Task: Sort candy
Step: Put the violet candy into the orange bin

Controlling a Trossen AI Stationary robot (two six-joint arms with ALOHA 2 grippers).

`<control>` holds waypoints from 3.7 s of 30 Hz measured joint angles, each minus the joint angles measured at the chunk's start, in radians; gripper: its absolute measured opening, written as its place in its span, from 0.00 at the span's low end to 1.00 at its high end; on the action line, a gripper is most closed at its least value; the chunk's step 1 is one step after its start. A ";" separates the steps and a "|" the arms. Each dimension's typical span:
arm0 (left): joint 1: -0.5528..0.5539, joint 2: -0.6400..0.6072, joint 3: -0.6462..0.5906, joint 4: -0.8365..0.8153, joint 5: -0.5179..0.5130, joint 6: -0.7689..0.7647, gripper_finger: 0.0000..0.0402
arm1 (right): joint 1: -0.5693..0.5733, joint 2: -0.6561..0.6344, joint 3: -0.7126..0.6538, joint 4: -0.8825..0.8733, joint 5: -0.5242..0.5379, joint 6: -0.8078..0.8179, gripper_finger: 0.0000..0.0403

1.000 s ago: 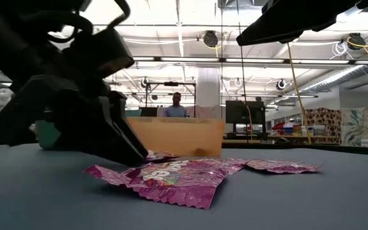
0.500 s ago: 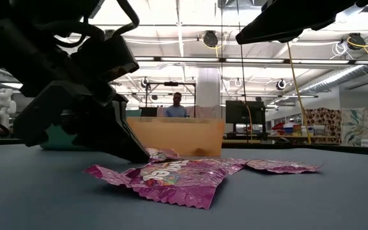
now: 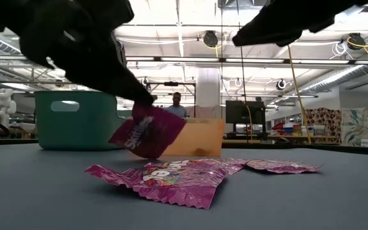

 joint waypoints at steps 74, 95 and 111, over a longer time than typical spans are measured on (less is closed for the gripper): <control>-0.007 -0.055 0.001 -0.102 0.037 -0.057 0.02 | -0.191 0.353 0.000 0.570 -0.208 0.026 0.01; 0.057 -0.468 0.001 -0.108 -0.181 0.183 0.01 | -0.126 0.100 0.000 0.093 -0.022 0.115 0.30; 0.101 -0.621 -0.048 0.141 -0.102 0.366 0.00 | -0.058 0.159 0.000 0.099 0.011 0.220 0.30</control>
